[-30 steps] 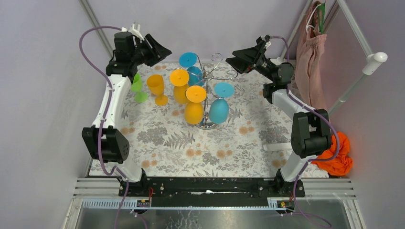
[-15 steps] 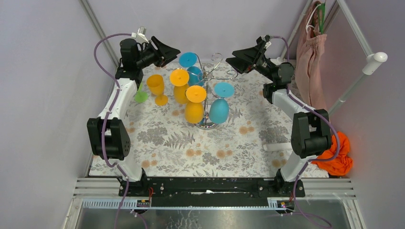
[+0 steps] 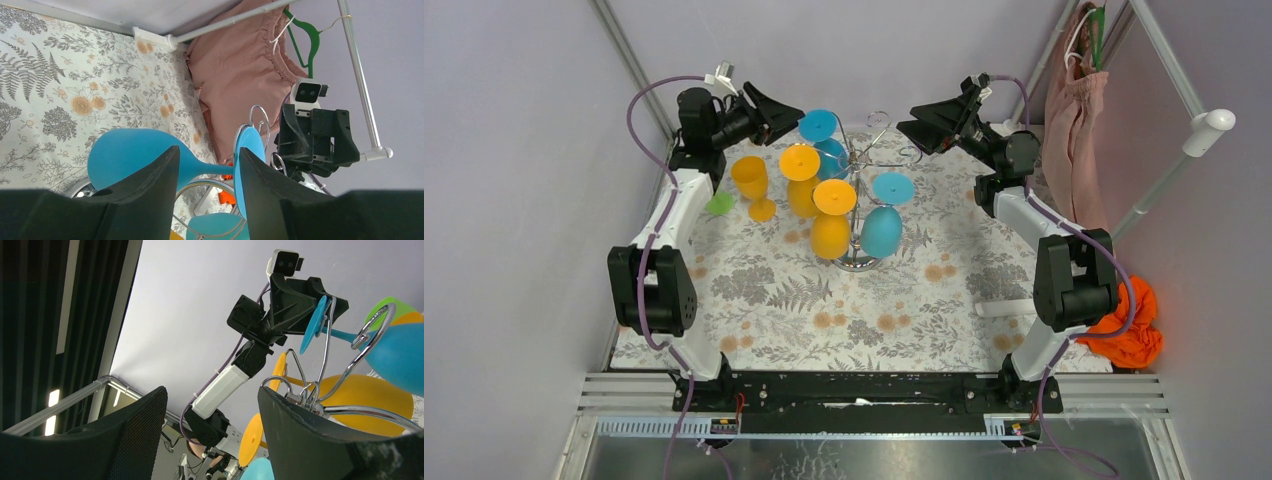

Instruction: Take the wine glass off the wine glass rack

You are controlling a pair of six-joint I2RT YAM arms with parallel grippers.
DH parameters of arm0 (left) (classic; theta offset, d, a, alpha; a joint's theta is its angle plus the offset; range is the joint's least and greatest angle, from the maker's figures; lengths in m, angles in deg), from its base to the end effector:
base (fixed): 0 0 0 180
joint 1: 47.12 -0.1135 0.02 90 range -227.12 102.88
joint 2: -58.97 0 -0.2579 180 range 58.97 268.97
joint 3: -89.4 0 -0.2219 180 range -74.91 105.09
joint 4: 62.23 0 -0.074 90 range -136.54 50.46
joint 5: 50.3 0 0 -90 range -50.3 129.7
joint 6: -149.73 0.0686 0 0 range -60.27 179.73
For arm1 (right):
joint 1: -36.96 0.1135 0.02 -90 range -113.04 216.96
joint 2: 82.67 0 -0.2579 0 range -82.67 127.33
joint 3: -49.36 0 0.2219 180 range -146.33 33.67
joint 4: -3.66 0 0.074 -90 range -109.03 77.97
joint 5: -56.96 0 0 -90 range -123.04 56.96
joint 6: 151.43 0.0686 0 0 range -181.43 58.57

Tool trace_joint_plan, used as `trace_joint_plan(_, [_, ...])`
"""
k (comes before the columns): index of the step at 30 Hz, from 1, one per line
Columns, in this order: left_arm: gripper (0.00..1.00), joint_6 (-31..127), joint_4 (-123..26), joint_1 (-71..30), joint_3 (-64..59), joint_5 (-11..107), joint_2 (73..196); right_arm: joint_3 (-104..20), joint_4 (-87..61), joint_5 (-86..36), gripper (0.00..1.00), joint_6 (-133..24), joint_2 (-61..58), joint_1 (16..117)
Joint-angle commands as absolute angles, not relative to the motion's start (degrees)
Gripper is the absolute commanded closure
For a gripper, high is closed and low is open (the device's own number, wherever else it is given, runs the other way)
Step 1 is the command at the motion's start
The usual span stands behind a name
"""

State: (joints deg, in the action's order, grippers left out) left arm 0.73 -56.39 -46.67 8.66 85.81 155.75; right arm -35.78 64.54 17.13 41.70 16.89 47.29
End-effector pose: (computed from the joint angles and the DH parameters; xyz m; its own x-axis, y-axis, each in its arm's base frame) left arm 0.3931 -0.0525 0.3721 -0.6515 -0.5892 -0.4779 0.3231 0.3545 -0.8774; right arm 0.3437 0.1162 0.3981 -0.7807 0.4917 -0.3856 -0.5502 -0.2482 0.7973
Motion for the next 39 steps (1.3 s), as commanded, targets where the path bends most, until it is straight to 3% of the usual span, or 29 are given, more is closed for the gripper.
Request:
trace_joint_plan(1, [0.48, 1.5, -59.4, -45.7, 7.5, 87.7, 153.1, -35.9, 67.0, 17.6, 0.26, 41.9, 16.5, 47.4])
trace_joint_plan(7, [0.63, 0.4, -60.4, -45.1, 6.7, 88.0, 152.0, -35.1, 67.2, 17.7, 0.26, 41.8, 16.3, 47.4])
trace_joint_plan(13, [0.71, 1.1, -59.0, -44.5, 6.7, 87.8, 150.5, -34.8, 67.7, 17.5, 0.26, 42.1, 16.3, 47.4])
trace_joint_plan(35, [0.78, 4.4, -54.9, -43.7, 6.0, 88.3, 151.9, -33.7, 70.3, 16.4, 0.26, 44.6, 16.8, 47.4])
trace_joint_plan(39, [0.84, 5.0, -53.8, -43.7, 6.1, 88.0, 151.5, -33.8, 70.5, 16.4, 0.26, 44.9, 16.7, 47.4])
